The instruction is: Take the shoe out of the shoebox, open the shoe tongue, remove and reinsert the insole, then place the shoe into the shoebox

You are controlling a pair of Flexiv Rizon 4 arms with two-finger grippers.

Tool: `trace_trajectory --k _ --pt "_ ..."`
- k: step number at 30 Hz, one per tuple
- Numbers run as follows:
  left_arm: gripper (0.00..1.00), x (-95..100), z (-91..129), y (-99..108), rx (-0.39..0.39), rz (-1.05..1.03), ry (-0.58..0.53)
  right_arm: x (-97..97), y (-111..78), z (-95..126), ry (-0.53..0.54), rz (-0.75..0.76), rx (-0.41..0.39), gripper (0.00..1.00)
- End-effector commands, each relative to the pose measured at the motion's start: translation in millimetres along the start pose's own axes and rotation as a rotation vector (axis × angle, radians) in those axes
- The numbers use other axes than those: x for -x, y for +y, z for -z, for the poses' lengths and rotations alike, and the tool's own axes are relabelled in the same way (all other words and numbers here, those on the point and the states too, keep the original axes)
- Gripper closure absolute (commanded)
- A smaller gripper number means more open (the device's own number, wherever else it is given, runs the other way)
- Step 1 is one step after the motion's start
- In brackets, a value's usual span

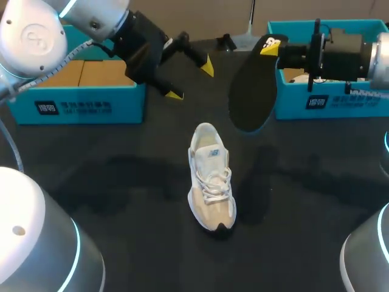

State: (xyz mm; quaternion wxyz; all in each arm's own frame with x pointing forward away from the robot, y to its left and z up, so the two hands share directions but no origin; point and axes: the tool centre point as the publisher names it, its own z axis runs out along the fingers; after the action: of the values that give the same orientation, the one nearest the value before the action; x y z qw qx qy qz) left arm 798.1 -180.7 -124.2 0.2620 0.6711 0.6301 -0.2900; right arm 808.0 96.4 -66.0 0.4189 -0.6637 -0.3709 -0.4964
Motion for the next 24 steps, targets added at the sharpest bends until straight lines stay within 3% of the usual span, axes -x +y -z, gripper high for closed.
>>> trace_trajectory --k 1,6,24 --pt "0.0 2.9 5 1 0.05 0.003 -0.098 -0.1 19.1 -15 0.003 -0.016 -0.047 1.0" --pt "0.0 11.2 17 1 0.104 -0.013 -0.214 0.6 27.1 -22 0.02 -0.062 -0.092 1.0" --pt "0.0 43.0 30 12 0.164 -0.021 -0.479 -4.3 24.0 -45 0.079 -0.149 -0.168 1.0"
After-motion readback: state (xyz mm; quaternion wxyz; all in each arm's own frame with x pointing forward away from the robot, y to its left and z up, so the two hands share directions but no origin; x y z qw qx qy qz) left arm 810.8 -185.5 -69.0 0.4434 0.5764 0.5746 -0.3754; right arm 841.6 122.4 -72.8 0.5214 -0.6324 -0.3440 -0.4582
